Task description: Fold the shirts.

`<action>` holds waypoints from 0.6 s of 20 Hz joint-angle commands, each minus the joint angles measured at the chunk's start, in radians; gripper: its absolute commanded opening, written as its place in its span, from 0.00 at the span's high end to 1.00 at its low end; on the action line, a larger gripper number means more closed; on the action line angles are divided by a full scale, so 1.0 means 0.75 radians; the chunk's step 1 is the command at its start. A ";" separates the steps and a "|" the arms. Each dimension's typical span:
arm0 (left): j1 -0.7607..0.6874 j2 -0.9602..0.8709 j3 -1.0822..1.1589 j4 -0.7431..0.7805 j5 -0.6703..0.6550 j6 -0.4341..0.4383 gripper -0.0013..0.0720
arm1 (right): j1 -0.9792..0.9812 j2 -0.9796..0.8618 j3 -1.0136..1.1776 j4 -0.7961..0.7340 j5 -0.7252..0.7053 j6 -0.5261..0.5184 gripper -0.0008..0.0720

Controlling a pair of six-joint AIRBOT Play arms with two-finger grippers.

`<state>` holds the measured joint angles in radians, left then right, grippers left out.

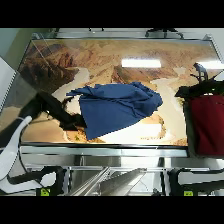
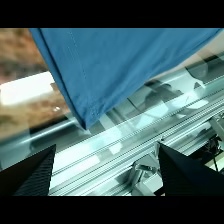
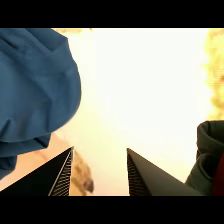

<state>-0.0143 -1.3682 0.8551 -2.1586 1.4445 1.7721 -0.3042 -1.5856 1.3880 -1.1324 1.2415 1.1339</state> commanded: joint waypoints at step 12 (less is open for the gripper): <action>-0.213 0.100 -0.281 -0.060 -0.729 -0.026 0.35 | 0.165 -0.293 0.003 0.191 -0.058 -0.086 0.46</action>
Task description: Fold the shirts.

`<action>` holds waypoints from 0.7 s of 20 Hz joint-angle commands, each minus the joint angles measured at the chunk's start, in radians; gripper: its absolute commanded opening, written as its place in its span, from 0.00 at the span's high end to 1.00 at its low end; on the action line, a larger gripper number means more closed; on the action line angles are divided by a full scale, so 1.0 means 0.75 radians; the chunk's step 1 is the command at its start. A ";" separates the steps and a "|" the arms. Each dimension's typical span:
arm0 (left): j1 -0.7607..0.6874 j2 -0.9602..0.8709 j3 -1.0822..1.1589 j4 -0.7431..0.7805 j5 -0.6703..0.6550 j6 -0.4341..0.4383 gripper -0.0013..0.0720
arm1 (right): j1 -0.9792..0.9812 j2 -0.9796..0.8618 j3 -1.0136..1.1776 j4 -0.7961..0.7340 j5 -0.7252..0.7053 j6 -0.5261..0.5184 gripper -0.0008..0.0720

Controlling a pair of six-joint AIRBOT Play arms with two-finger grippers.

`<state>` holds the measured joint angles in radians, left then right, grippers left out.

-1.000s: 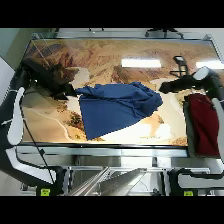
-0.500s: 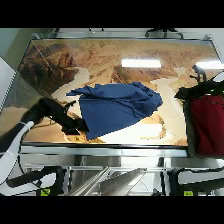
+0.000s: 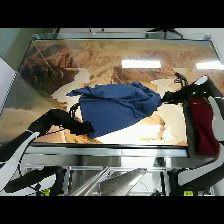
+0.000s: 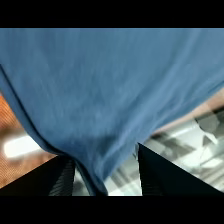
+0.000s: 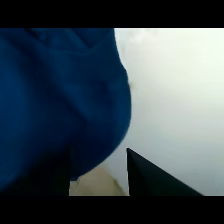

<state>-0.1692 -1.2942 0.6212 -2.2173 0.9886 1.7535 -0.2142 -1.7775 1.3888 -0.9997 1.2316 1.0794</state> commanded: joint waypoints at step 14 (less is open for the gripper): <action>0.189 0.170 0.659 -0.014 0.214 0.094 0.96 | 0.025 0.255 0.181 0.302 0.309 -0.110 0.96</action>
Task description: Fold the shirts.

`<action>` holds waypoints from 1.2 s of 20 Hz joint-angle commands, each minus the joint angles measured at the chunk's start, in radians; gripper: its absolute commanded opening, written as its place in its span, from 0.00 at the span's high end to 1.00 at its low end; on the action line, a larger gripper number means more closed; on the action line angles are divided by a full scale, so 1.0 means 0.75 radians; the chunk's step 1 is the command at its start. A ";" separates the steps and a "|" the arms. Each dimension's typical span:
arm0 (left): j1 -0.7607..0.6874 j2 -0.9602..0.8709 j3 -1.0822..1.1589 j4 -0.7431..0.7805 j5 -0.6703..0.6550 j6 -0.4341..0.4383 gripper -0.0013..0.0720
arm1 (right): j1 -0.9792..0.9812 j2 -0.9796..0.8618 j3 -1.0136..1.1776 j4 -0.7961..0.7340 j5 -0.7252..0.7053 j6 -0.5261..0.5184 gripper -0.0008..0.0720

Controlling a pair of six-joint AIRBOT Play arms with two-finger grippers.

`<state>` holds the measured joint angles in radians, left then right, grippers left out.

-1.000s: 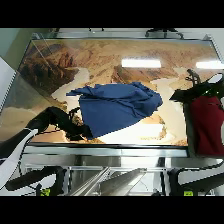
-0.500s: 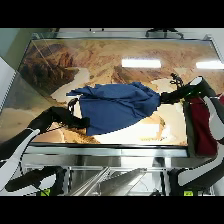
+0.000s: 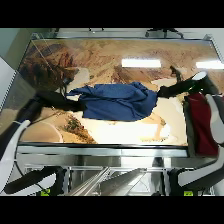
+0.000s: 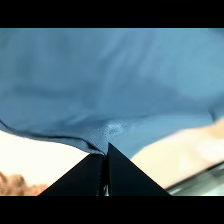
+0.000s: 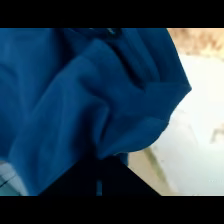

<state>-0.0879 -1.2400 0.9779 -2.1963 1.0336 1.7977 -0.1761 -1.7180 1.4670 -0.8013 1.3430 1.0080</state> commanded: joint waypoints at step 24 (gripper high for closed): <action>0.352 -0.024 0.712 0.078 0.247 0.258 0.96 | 0.091 0.367 0.400 0.051 0.016 0.018 0.96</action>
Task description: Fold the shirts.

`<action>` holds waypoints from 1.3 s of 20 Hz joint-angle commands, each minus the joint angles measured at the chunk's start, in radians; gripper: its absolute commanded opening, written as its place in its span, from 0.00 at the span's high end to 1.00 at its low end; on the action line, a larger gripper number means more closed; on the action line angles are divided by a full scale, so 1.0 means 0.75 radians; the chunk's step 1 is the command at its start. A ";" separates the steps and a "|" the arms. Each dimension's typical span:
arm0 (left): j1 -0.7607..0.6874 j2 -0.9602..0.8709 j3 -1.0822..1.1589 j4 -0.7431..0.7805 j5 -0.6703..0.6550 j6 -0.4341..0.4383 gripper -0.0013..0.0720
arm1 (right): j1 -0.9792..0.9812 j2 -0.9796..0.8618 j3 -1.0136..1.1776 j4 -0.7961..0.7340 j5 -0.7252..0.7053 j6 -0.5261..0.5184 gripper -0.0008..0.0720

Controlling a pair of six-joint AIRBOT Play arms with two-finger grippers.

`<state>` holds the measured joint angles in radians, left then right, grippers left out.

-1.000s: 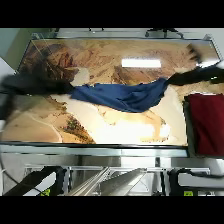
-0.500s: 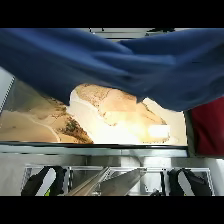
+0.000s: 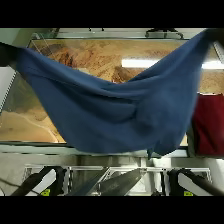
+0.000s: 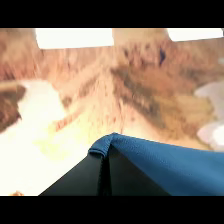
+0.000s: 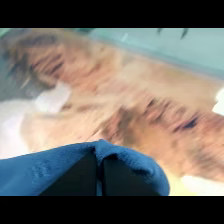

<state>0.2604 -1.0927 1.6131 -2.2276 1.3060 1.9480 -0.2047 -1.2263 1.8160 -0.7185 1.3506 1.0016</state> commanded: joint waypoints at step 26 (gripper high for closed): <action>-0.015 -0.496 -0.917 0.390 0.274 -0.237 0.05 | -0.238 -0.706 -0.395 -0.334 0.255 0.195 0.46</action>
<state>0.2455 -1.5845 1.1797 -1.9812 1.5856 1.7794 -0.3534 -1.7607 1.6085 -0.9649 1.4952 1.1706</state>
